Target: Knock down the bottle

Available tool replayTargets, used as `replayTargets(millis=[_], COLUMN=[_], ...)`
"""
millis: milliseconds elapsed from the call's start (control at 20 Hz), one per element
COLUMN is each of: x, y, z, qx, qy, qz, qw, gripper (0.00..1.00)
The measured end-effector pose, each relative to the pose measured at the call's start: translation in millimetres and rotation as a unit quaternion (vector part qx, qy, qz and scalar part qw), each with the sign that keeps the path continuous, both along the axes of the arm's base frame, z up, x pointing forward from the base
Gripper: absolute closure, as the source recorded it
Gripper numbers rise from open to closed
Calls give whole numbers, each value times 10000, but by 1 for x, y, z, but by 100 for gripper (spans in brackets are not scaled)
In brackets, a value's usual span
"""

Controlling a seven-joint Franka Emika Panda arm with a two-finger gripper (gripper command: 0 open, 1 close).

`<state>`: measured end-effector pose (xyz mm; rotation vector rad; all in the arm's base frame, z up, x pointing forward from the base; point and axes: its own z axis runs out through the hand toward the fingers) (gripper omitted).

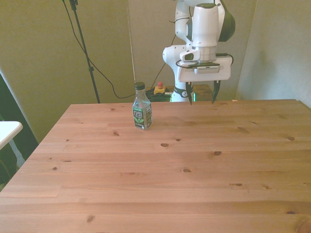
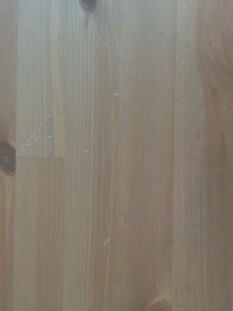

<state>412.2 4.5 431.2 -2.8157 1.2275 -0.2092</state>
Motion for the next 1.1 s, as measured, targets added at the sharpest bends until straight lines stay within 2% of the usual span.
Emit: replayTargets(millis=[150, 200, 550, 900, 1100], x=[0, 0, -9, -38, -53], y=[-1, -5, -50, -107, -136], z=[-1, -2, -8, 4, 17], qx=[-8, -13, -39, -207, -228], qy=[16, 20, 63, -11, -172], qz=[-9, -38, -400, -688, -874], qw=[10000, 10000, 9992, 9974, 9958], gripper=[0, 100, 100, 100, 100])
